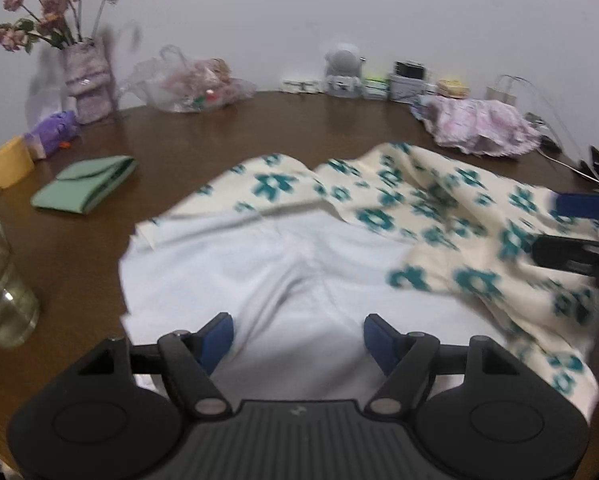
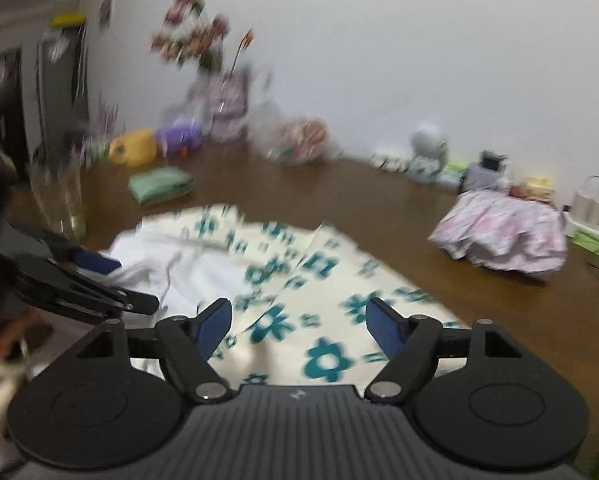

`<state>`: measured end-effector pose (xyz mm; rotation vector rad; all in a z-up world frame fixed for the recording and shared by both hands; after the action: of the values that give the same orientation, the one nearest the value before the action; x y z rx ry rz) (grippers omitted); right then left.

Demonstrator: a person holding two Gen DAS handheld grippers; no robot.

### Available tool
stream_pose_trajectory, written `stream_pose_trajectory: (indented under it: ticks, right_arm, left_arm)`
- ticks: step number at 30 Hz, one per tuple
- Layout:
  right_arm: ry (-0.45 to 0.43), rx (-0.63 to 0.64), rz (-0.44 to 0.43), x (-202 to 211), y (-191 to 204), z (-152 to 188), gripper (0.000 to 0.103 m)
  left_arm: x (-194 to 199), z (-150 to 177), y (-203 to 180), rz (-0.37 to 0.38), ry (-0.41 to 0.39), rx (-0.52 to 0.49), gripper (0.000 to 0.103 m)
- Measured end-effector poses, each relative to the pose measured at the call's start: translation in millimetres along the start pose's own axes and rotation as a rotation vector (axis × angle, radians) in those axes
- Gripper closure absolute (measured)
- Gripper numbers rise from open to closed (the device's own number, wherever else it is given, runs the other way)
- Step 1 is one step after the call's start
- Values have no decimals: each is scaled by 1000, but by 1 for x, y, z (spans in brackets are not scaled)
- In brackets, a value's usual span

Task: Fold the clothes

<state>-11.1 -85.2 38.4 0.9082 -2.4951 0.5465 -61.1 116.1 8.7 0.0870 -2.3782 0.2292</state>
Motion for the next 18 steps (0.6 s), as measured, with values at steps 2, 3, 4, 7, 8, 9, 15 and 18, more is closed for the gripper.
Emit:
stream_pose_trajectory:
  ticks: [2,3,4,7,8,9,15,18]
  right_arm:
    - [43,-3,-19,-14,1,2,41]
    - [67,-23,-51,-18,-2,3,78]
    - [92,-42,-82,-23,-6,4,99]
    - [85,-32,-94,-6,-18,0,100]
    - [64,-32,-62,5,-29,-4,100]
    - [41,-33,-17,17,-42,-10,100]
    - [168,-19,690,32,-141,-12,84]
    - [66,-116,556,55,-123,-8,65]
  left_arm:
    - [3,7,0,5,-17,-26,28]
    - [4,7,2,11,-17,-28,28]
    - [4,7,5,19,-13,-30,27]
    - [-3,0,17,-5,-34,-40,24]
    - [-7,-4,24,-16,-40,-40,21]
    - [-11,-10,30,-21,-38,-30,20]
    - [-30,-40,40,-225,-103,-41,23]
    - [-17,-40,33,-203,-127,-24,24]
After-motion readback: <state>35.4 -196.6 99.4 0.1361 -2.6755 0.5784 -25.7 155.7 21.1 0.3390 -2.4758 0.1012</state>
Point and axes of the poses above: each gripper's, at about its wrist camera, not at the fingertips, and x roughly against the way its jaws point, y to its left, z to its underside, the point moved 2 cm from there along -x, roughly the way its jaws point, and after that the axes turned 13 degrees about x, right-handed, at the moved point
